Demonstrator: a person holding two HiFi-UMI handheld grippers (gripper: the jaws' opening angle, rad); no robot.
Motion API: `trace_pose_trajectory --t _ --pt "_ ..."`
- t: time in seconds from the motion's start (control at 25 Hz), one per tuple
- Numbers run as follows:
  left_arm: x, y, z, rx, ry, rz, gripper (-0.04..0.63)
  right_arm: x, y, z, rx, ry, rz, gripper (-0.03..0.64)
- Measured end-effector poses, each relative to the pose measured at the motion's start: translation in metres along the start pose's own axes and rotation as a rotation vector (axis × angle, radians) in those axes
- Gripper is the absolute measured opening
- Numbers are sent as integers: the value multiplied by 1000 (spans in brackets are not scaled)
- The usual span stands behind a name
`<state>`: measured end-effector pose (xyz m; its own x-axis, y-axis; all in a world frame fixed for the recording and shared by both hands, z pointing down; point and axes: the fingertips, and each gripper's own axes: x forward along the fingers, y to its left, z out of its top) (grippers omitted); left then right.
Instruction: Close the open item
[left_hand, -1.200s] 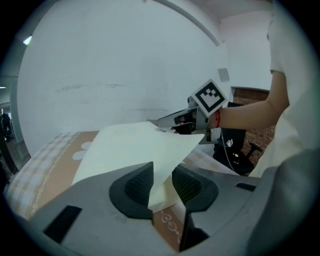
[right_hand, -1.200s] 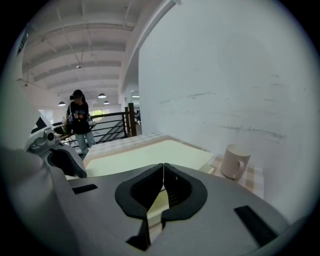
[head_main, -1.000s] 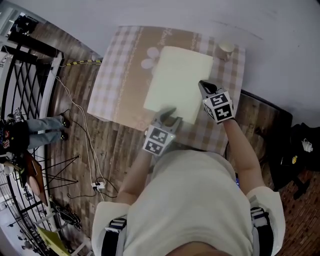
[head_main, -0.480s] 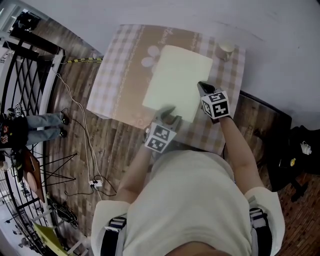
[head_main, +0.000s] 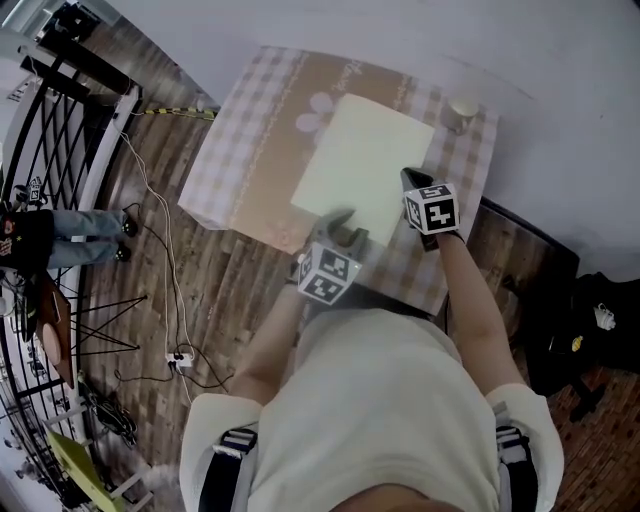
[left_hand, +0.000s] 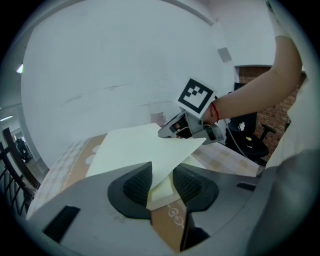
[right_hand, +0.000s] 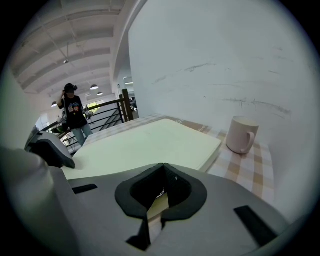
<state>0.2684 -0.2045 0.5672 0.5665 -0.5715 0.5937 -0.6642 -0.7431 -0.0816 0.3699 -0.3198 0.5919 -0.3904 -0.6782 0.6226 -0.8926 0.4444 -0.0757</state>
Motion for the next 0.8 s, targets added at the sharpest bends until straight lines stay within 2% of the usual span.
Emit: trace_pose_trajectory --t 0.2,0.32,0.4,0.48,0.64,0.8 --pt "-4 -3 2 33 13 16 119 0 -1 0 13 9 -17 0" --pt "-13 -10 -6 32 39 -20 146 2 -1 -1 0 20 -34 0" --pt "-25 -15 -14 -28 26 -56 123 3 -2 -2 -12 22 -46 0" --pt "-39 -11 -19 -120 -5 -60 114 3 -4 -3 1 13 -53 0" --pt "-61 9 -28 -263 -55 12 101 2 -7 -4 60 14 -81 0" --pt "-88 17 -30 -330 -98 54 93 -7 -4 -2 147 -11 -133 0"
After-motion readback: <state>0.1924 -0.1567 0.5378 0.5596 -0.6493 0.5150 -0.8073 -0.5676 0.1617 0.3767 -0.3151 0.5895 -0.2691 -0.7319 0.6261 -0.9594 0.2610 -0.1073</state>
